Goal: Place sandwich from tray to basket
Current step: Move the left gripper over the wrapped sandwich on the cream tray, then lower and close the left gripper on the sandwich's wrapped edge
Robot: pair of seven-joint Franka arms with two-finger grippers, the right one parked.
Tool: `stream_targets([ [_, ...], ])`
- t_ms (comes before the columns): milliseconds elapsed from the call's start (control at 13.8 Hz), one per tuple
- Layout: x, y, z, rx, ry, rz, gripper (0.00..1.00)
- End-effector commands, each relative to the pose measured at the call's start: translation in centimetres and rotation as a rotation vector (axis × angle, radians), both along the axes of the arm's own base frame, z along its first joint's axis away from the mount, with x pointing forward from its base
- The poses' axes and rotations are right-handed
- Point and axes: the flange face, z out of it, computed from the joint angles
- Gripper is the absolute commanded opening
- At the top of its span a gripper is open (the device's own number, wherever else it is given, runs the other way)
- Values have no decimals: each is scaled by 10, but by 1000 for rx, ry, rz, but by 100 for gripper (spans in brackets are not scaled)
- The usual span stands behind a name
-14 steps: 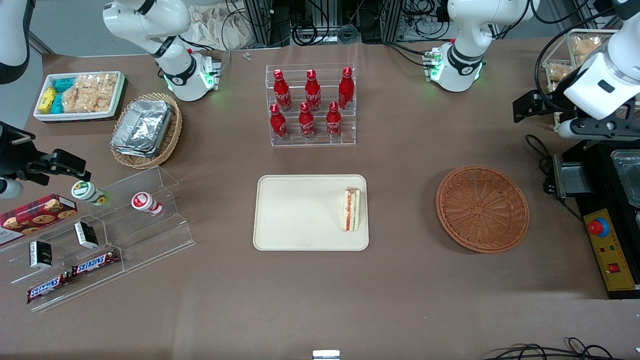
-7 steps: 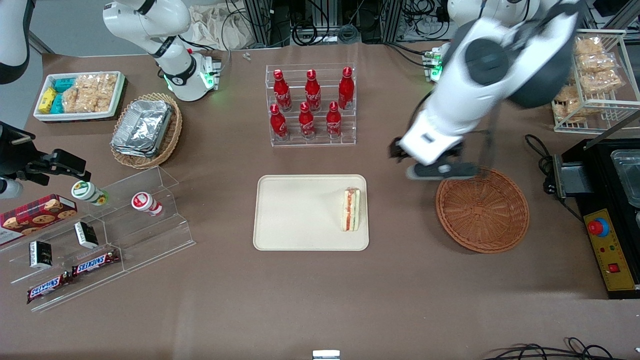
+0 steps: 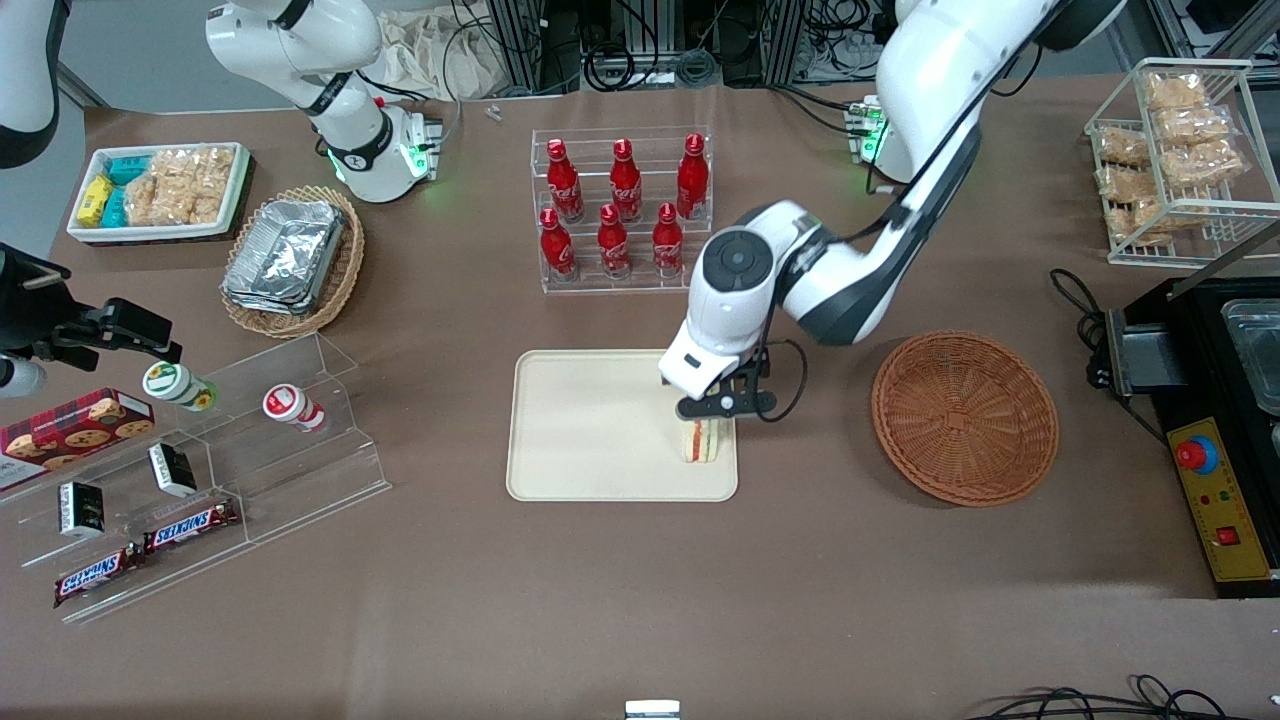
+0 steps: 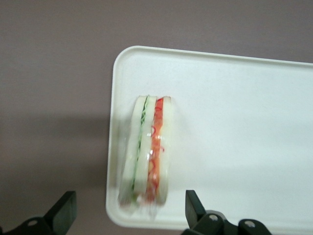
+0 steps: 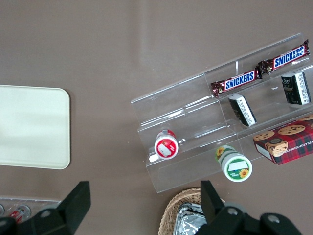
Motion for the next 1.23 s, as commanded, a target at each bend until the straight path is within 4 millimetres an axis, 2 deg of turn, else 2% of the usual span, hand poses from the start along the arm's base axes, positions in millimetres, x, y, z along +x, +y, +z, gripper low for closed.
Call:
stream_targets([
  [0, 8, -6, -30, -15, -42, 43, 100],
  [145, 3, -12, -45, -9, -62, 65, 100],
  [289, 3, -12, -48, -17, -63, 83, 99],
  [434, 1, -12, -55, -20, -54, 104, 78],
  [506, -1, -12, -57, -23, -53, 108, 62],
  [651, -7, -13, -61, -14, -48, 101, 43],
  [723, -7, -13, -61, -17, -47, 128, 19],
  [795, -7, -12, -61, -16, -48, 137, 8],
  [867, -8, -13, -60, -10, -56, 133, 2],
  [940, -4, -9, -55, -6, -61, 140, 0],
  [1084, 10, 5, -6, -3, -103, 181, 0],
  [1157, 26, 26, 19, -4, -98, 247, 0],
])
